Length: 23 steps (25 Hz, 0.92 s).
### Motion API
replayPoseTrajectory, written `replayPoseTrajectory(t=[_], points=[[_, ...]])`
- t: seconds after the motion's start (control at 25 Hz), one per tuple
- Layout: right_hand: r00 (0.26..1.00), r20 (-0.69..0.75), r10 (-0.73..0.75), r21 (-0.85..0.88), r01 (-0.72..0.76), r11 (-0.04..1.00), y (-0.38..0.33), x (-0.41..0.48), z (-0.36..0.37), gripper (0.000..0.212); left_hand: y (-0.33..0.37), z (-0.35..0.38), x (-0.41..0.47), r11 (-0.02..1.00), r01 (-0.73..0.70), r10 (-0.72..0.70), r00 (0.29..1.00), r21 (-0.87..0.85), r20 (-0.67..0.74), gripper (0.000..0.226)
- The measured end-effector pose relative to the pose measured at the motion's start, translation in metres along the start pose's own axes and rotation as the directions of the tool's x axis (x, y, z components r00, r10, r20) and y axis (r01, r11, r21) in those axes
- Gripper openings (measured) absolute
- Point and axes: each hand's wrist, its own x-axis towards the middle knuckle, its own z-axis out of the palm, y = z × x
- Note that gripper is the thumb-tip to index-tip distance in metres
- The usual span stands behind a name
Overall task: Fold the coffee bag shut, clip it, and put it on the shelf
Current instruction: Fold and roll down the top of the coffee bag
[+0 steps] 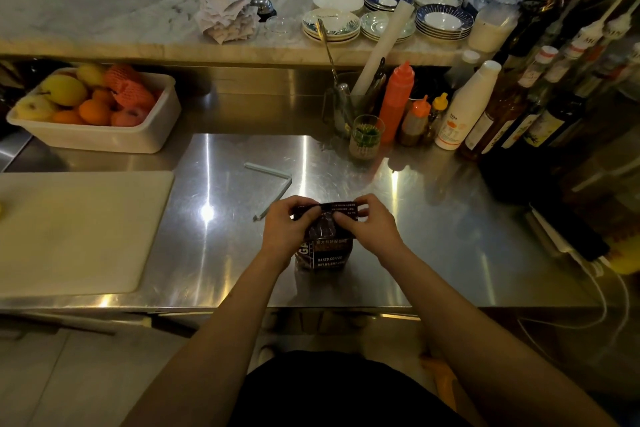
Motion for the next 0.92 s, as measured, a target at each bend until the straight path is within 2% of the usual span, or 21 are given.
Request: replayPoseTrajectory(t=[0.08,0.16,0.24,0.36,0.48,0.72,0.92], points=[[0.999,0.03,0.042,-0.025,-0.041,0.999,-0.002,-0.001,0.0,0.043,-0.001,0.001,-0.002,0.998,-0.046,0.045,0.999,0.043,0.011,0.007],[0.996,0.07,0.063,0.031,-0.065,0.997,-0.011,-0.001,0.002,0.041,0.0,0.003,-0.003,0.989,-0.109,0.104,0.993,0.099,0.053,0.009],[0.999,0.05,0.022,0.027,-0.023,0.999,-0.021,-0.003,0.008,0.035,0.0,0.007,-0.006,0.982,-0.149,0.144,0.988,0.115,0.052,0.01],[0.987,-0.122,-0.103,-0.018,0.101,0.995,-0.02,-0.009,0.026,0.024,-0.003,0.018,-0.019,0.996,-0.073,0.077,0.991,0.042,-0.11,0.014],[0.974,-0.197,-0.114,0.065,0.129,0.989,-0.017,-0.016,0.037,0.02,-0.003,0.027,-0.024,0.997,-0.016,-0.002,0.972,-0.076,-0.236,0.013],[0.965,-0.206,-0.164,-0.024,0.163,0.986,-0.011,-0.016,0.029,0.024,-0.006,0.028,-0.02,0.988,-0.021,-0.019,0.966,-0.151,-0.26,0.016],[0.974,-0.176,-0.14,-0.07,0.129,0.989,-0.006,-0.01,0.026,0.027,-0.018,0.025,-0.017,0.98,0.019,-0.07,0.964,-0.198,-0.257,0.021]])
